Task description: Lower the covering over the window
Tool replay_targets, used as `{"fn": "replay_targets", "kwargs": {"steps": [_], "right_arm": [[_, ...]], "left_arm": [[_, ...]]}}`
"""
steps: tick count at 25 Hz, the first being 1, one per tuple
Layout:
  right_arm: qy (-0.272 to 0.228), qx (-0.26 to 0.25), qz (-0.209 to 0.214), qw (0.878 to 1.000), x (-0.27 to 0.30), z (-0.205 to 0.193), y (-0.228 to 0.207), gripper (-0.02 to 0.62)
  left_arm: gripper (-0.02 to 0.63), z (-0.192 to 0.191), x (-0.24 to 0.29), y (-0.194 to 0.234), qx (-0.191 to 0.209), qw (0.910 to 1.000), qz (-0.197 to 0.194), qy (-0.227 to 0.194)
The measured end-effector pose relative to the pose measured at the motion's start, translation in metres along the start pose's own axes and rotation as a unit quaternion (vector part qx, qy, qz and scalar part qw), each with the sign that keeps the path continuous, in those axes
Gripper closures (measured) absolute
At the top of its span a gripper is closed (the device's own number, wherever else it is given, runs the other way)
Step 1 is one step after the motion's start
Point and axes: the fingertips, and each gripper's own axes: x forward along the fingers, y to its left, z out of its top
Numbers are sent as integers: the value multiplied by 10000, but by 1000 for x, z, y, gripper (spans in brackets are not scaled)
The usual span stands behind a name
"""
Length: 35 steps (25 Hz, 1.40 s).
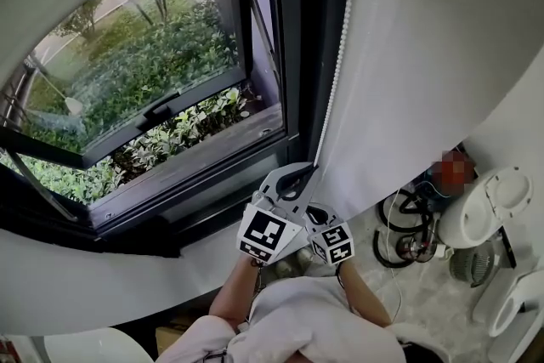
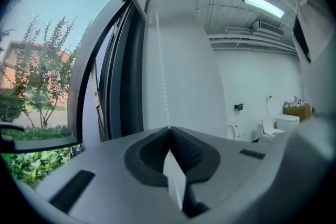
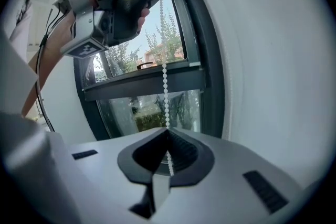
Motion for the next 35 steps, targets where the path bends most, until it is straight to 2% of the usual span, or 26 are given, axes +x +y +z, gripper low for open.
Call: {"fn": "replay_targets", "kwargs": {"steps": [12,20,28,33,35], "right_arm": [[546,158,65,9984,14,-48,-4,599],[1050,98,160,9943,21,-81,-2,598],[1534,-221,187,9877,19,-106,1,595],[1520,-338,83,9878,8,-105,-1,588],[1420,-356,58,9892,1,-95,-1,548]], "left_arm": [[591,-50,-3,-4,-357,9990,96,250],[591,-83,-5,-9,-443,9976,145,522],[591,-109,-8,-18,-480,9962,174,710],[591,-123,-10,-18,-503,9954,209,789],[591,-126,-10,-18,-474,9952,212,826]]}}
